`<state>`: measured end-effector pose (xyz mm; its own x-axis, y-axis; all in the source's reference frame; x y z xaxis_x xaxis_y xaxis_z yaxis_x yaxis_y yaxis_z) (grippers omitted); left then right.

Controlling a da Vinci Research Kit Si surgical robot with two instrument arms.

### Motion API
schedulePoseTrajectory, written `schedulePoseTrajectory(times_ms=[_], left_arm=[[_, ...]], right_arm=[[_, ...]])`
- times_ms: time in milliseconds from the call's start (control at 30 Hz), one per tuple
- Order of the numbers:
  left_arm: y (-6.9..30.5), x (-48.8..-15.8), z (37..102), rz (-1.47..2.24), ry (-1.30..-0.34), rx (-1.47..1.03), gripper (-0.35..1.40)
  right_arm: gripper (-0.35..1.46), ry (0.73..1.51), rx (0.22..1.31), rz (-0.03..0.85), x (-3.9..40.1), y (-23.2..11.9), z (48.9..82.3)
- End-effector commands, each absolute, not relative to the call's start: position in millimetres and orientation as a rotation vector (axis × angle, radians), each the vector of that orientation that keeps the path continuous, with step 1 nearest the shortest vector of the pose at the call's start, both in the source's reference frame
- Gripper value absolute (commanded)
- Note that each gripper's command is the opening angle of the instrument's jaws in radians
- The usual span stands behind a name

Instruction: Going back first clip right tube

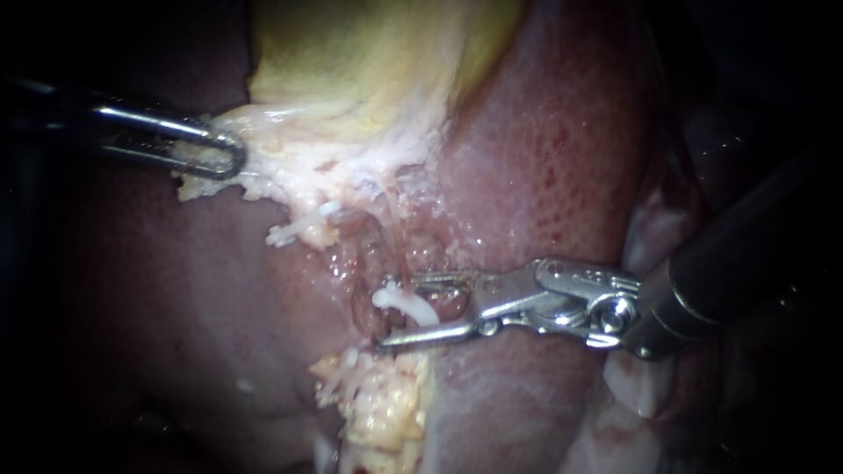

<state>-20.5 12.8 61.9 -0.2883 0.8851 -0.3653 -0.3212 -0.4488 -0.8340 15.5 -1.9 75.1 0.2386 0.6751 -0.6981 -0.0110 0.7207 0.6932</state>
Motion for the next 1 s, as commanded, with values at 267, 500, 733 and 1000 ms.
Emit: schedulePoseTrajectory(times_ms=[267,500,733,1000], left_arm=[[12.7,-20.4,61.8,1.845,-0.822,-1.088,-0.35],[12.7,-20.3,61.8,1.846,-0.822,-1.088,-0.35],[12.7,-20.3,61.8,1.846,-0.822,-1.088,-0.35],[12.7,-20.3,61.8,1.846,-0.822,-1.088,-0.35]], right_arm=[[0.5,1.282,0.589,0.428,13.2,-1.8,74.2],[0.5,1.305,0.561,0.35,10.8,-1.1,72.5],[0.5,1.326,0.53,0.285,7.8,-0.2,70.5],[0.5,1.345,0.512,0.238,4.4,1.3,68.8]])
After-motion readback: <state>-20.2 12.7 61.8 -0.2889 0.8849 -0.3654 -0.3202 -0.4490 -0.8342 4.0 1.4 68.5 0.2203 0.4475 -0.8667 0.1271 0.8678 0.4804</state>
